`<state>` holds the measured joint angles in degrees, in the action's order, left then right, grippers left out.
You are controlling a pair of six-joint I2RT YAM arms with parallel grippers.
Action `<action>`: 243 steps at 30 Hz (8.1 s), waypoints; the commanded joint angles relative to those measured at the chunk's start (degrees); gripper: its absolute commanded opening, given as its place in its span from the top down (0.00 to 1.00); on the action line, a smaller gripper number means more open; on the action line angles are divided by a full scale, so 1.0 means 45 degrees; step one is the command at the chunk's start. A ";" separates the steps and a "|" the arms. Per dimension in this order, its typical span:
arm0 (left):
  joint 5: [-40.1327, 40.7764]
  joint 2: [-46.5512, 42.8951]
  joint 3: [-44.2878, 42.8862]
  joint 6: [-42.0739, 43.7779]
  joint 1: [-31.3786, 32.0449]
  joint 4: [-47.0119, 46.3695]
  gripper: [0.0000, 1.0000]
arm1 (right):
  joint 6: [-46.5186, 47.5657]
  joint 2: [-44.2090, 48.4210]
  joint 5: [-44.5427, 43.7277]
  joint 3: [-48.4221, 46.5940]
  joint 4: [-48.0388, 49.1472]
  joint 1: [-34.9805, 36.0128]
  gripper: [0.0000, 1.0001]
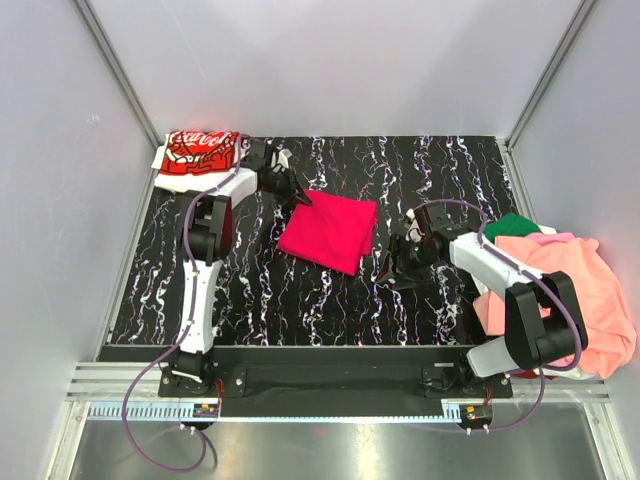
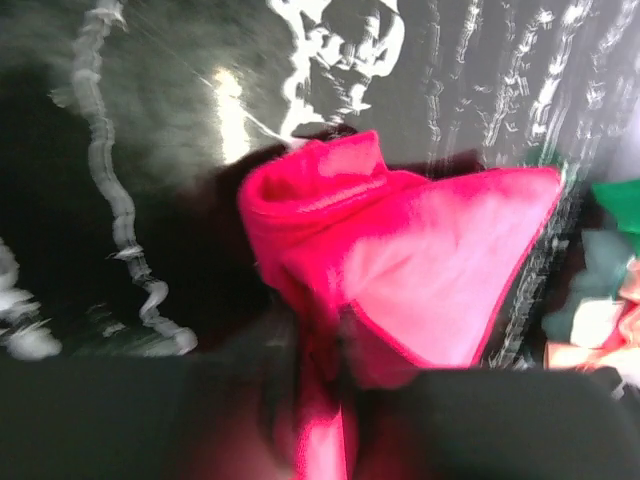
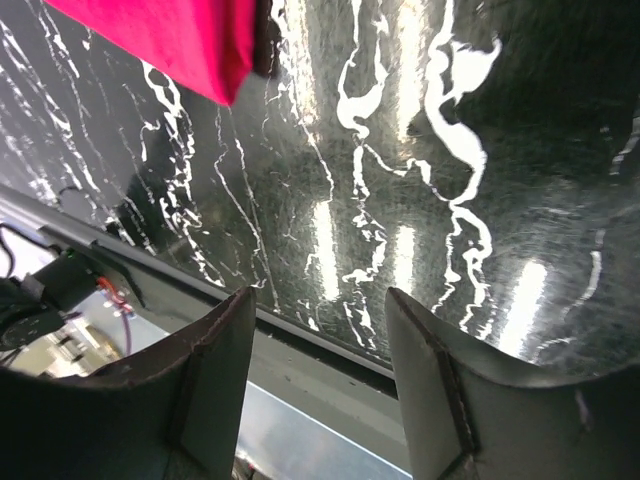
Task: Fold and stack the t-shirts
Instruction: Neatly place the folded tshirt to the corner, then reset both grippers
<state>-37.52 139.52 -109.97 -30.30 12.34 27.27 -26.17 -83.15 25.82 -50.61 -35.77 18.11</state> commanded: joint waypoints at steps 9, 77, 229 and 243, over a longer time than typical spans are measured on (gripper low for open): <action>-0.1175 -0.1024 -0.1923 0.0756 -0.1196 0.1708 1.00 | -0.2735 0.1954 0.1646 0.3022 0.5913 0.1401 0.40; 0.3513 0.0204 -0.7769 0.3902 -0.6198 -0.3109 0.95 | -0.3481 -0.0954 0.0765 0.2946 0.9335 0.3827 0.46; 1.0245 -2.1349 1.2289 0.3098 0.1848 0.3646 0.01 | -0.2992 0.9845 -0.7106 -0.0258 -0.2422 0.3808 0.00; 1.0779 -2.2939 1.2974 0.3023 0.1848 0.3589 0.01 | -0.2797 0.9280 -0.7204 -0.0609 -0.2189 0.3808 0.00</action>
<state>9.32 35.92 -51.48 -17.72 20.69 44.38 -38.68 -40.99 -5.15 -52.05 -47.07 34.94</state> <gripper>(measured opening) 0.987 0.994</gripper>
